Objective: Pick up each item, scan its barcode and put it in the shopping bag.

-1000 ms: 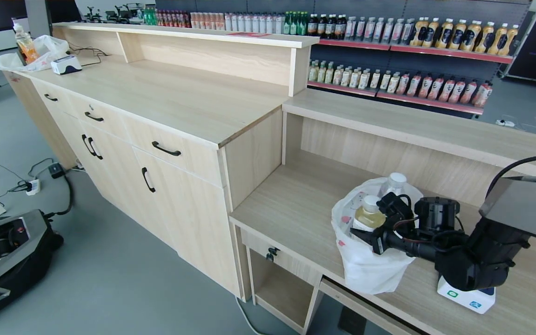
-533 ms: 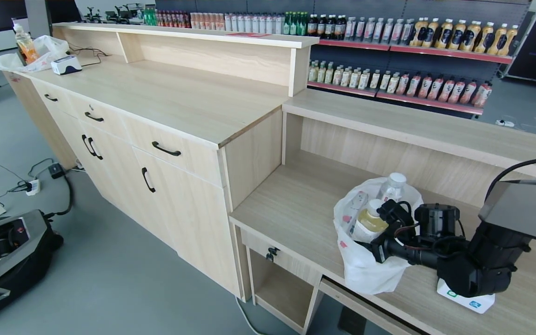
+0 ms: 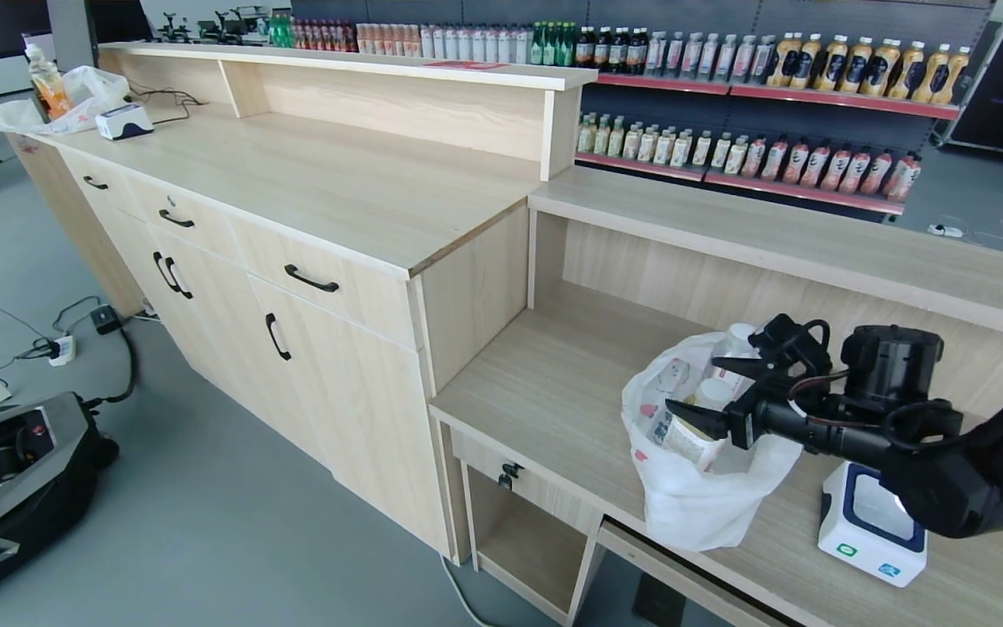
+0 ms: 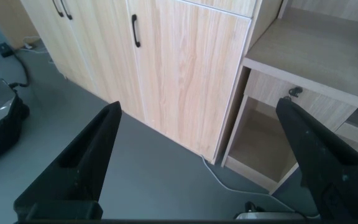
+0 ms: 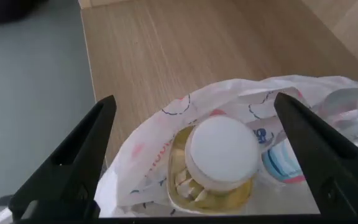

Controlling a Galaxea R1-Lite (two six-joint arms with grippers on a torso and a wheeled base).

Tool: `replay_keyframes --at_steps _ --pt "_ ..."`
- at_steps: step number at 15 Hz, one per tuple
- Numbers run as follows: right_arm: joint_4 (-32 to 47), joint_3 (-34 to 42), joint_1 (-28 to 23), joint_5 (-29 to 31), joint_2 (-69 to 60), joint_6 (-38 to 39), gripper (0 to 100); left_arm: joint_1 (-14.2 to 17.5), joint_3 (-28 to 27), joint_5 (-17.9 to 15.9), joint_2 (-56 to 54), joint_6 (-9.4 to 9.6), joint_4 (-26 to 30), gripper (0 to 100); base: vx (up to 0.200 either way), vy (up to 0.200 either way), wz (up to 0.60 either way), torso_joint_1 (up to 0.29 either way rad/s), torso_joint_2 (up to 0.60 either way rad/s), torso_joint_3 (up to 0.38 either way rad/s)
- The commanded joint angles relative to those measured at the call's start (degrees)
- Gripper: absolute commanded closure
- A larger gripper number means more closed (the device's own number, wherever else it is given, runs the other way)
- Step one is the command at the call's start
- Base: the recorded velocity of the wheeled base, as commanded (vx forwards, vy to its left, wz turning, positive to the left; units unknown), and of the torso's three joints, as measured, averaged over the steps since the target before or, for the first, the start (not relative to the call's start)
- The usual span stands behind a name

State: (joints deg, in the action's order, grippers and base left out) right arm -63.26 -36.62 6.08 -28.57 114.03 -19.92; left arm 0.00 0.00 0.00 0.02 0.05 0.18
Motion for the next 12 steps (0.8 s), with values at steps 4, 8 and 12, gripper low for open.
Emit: replay_keyframes --at_steps 4,8,12 --pt "5.6 3.7 -7.3 1.3 -14.8 -8.3 0 0.0 0.0 0.0 0.0 0.04 0.0 0 0.000 0.000 0.00 0.000 0.00 0.000" --pt "15.5 -3.1 -7.3 8.8 -26.2 -2.5 0 0.0 0.0 0.0 0.0 0.04 0.0 0 0.000 0.000 -0.60 0.000 0.00 0.001" --pt "37.1 -11.8 -7.6 16.8 -34.8 3.4 0 0.0 0.0 0.0 0.0 0.04 0.0 0 0.000 0.000 -0.60 0.005 0.00 0.002"
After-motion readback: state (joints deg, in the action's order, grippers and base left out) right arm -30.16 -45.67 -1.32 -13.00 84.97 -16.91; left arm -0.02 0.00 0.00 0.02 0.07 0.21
